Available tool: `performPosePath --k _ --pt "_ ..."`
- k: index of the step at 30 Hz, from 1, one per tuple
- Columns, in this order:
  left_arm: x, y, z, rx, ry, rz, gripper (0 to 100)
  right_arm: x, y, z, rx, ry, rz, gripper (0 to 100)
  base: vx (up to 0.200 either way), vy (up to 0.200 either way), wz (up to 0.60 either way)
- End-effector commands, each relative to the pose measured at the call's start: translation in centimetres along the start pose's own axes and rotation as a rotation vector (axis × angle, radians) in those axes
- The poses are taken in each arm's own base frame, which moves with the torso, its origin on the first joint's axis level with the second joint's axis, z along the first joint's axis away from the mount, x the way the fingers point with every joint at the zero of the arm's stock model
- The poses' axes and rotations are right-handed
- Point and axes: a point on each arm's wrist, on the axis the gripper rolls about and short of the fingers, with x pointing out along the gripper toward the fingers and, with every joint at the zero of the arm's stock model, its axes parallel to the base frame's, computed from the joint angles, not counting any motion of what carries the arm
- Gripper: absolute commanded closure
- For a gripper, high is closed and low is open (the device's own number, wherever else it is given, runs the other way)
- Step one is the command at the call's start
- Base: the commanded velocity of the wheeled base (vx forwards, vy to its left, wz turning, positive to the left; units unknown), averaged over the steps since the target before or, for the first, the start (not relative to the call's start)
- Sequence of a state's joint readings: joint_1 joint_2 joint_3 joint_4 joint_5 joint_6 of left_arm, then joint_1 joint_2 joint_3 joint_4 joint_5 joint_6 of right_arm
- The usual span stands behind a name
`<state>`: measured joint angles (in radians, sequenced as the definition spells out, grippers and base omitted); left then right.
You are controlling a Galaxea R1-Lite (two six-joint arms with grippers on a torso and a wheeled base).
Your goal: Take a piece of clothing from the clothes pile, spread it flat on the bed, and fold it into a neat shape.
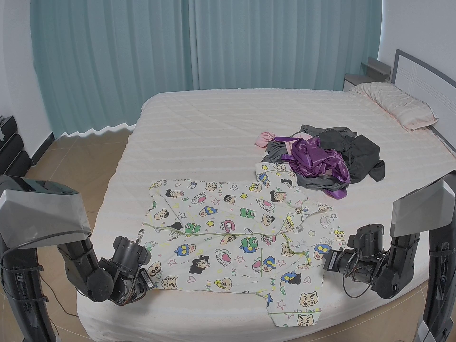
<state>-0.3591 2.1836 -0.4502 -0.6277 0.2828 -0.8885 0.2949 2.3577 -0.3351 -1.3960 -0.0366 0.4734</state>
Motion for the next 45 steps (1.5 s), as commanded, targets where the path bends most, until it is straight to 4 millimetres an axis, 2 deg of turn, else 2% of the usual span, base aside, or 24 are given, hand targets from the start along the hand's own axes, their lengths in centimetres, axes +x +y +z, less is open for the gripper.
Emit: performPosePath --k 1,7,10,12,13,18,19,32,34,42,43,45 --pt "-0.3 -0.3 -0.2 -0.002 -0.003 -0.014 100 -1.5 0.4 1.3 0.008 -0.033 0.045 100 0.000 0.000 0.00" --pt "-0.2 -0.4 -0.2 -0.008 -0.005 -0.021 100 -4.5 0.2 2.4 0.019 -0.066 0.046 100 0.000 0.000 0.00" --pt "-0.2 -0.3 -0.1 -0.014 -0.011 -0.029 100 -6.1 0.2 0.4 -0.015 0.037 0.078 100 0.000 0.000 0.00" --pt "-0.2 -0.2 -0.1 -0.016 -0.012 -0.029 100 -6.2 0.2 0.1 -0.021 0.051 0.083 100 0.000 0.000 0.00" --pt "-0.3 -0.1 -0.2 -0.017 -0.013 -0.028 100 -6.9 0.2 -1.4 -0.046 0.127 0.080 100 0.000 0.000 0.00" --pt "-0.5 0.2 0.1 -0.035 -0.033 -0.044 100 -7.8 0.3 -4.0 -0.106 0.256 0.072 100 0.000 0.000 0.00" --pt "-0.5 0.2 0.1 -0.038 -0.037 -0.050 100 -7.8 0.4 -4.3 -0.114 0.270 0.073 0 0.000 0.000 0.00" --pt "-0.4 0.4 0.0 -0.045 -0.046 -0.065 100 -7.7 1.4 -7.8 -0.243 0.455 0.077 0 0.000 0.000 0.00" --pt "-0.4 0.4 0.0 -0.044 -0.046 -0.067 100 -7.3 1.3 -9.0 -0.267 0.497 0.063 0 0.000 0.000 0.00" --pt "-0.6 0.5 0.0 -0.044 -0.045 -0.068 100 -6.4 1.4 -9.6 -0.260 0.456 0.070 0 0.000 0.000 0.00" --pt "-0.6 0.5 -0.1 -0.043 -0.045 -0.069 100 -6.3 1.4 -9.6 -0.257 0.451 0.073 100 0.000 0.000 0.00" --pt "-0.6 0.5 -0.1 -0.043 -0.045 -0.069 100 -6.2 1.4 -9.6 -0.235 0.448 0.071 100 0.000 0.000 0.00"
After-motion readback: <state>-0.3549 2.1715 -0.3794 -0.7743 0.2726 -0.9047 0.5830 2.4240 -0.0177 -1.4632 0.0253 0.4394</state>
